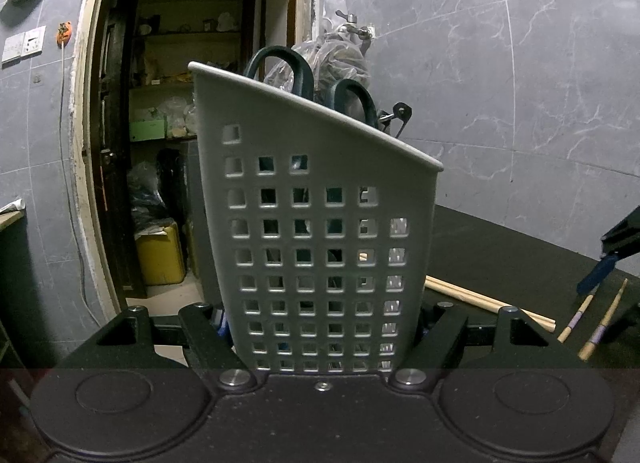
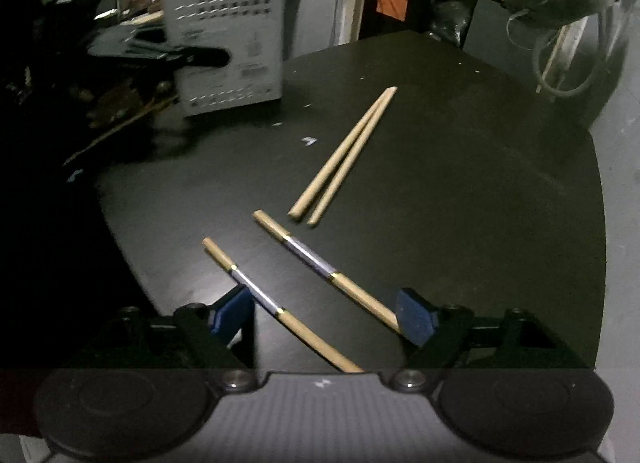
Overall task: Organize utensils
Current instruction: 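Grasp the two purple-banded chopsticks together with the right tool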
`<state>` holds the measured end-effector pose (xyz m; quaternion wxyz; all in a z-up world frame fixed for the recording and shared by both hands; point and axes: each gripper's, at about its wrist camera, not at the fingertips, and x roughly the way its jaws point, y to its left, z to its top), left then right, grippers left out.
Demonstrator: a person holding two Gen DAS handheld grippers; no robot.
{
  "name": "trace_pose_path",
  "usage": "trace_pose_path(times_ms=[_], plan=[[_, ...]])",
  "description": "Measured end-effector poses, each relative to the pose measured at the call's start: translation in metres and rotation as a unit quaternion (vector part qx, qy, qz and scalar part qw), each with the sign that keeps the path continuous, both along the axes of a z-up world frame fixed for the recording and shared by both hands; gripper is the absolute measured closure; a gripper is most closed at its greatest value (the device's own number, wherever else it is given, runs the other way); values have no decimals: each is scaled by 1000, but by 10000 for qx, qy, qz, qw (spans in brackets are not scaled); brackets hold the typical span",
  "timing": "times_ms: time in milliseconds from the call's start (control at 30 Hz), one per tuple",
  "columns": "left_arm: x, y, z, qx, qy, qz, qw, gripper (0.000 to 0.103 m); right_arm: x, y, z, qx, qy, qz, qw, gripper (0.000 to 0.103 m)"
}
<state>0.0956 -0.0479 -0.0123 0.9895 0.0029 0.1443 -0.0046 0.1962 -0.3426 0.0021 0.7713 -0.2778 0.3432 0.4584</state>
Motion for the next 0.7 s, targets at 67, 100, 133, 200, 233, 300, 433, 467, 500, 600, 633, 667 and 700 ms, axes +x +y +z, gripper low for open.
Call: trace_pose_path(times_ms=[67,100,133,200,233,300,433,467,500,600,633,667,700], plan=[[1,0,0,-1,4,-13,10000,26,12,-1,1,90,121,-10,9999,32],[1,1,0,-2,7,-18,10000,26,17,-3,2,143,210,-6,9997,35],[2,2,1,-4,17,-27,10000,26,24,-6,3,212,335,-14,9992,39],[2,3,2,-25,42,-43,10000,26,33,-5,2,297,350,-49,9989,44],[3,3,2,-29,53,-41,10000,26,35,-4,2,313,360,-86,9988,51],[3,4,3,-50,72,-27,10000,27,38,-3,3,317,339,-136,9988,63],[4,4,4,-77,74,0,9999,27,37,2,2,380,280,-33,9989,78],[5,4,4,-81,78,11,9999,26,37,4,1,410,254,28,9988,81],[5,4,4,-79,83,13,9999,26,38,5,0,442,238,41,9987,82],[5,3,4,-78,88,18,9999,26,42,15,-2,531,194,-80,9984,87],[5,3,4,-78,89,20,9999,26,43,18,-2,554,171,-121,9982,88],[5,3,4,-76,86,22,9999,26,43,22,-3,594,154,-196,9979,89],[5,3,4,-70,82,20,9999,26,44,27,-4,638,149,-294,9974,89]])
